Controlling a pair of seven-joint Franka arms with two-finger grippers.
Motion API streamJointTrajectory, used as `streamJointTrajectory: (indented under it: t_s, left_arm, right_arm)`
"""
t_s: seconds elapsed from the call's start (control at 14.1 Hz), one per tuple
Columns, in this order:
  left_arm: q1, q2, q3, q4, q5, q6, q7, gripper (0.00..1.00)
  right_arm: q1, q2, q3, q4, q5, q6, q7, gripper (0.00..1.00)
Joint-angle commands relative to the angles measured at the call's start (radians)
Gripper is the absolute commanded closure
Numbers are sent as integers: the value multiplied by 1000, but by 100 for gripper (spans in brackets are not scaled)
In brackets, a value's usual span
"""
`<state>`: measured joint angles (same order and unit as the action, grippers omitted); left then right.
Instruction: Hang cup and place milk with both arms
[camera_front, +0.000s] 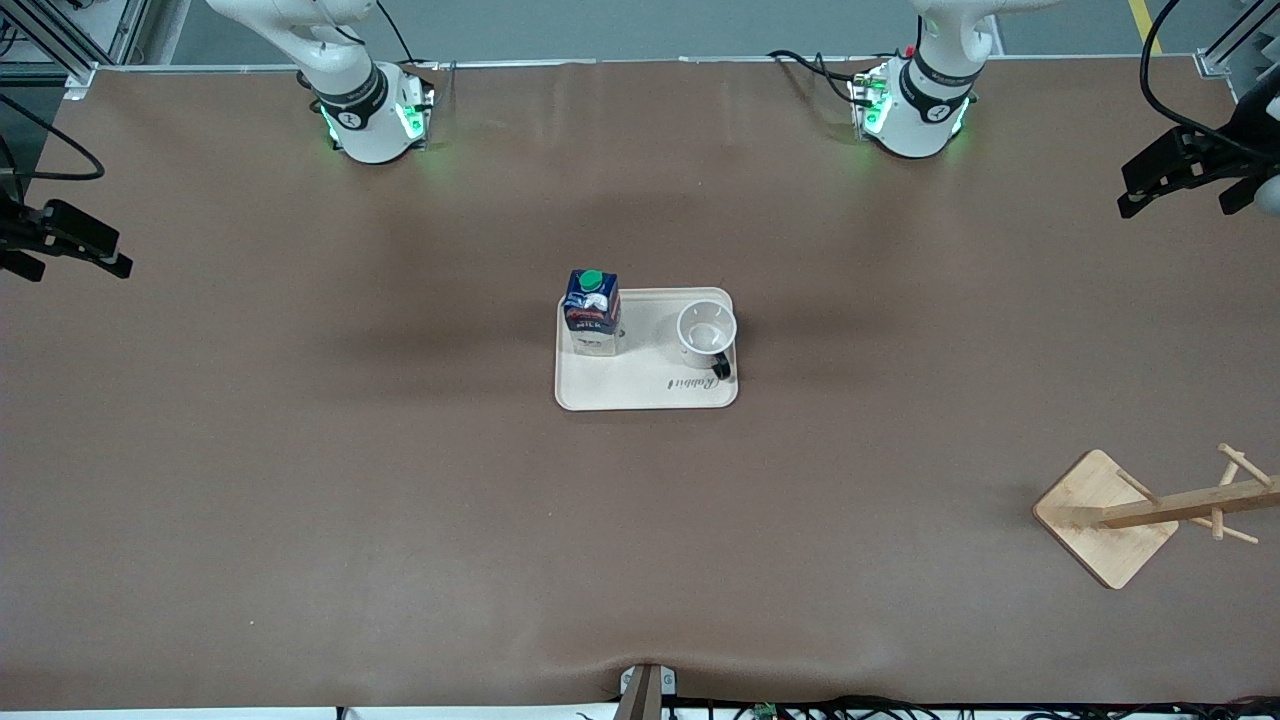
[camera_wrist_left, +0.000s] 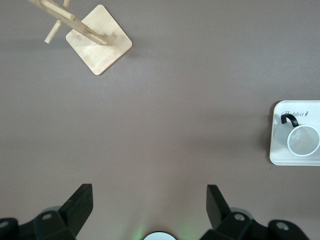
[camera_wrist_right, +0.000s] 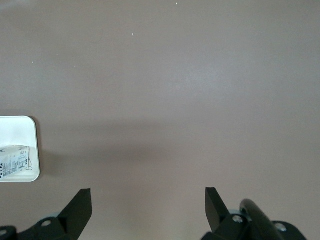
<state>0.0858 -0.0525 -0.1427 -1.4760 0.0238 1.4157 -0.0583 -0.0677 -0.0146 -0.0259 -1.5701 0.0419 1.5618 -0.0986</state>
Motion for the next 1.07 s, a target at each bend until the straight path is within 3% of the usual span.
streamJointTrajectory:
  t_s: [0.0, 0.57, 1.0]
  left_arm:
    - [5, 2, 0, -4, -7, 6, 11, 0]
    - [-12, 51, -9, -36, -10, 43, -30, 0]
    - [-8, 39, -178, -191, -16, 146, -334, 0]
  right_arm:
    - [-24, -7, 14, -7, 6, 4, -10, 0]
    - [-26, -5, 14, -7, 6, 4, -10, 0]
    - [-29, -5, 14, -7, 7, 4, -10, 0]
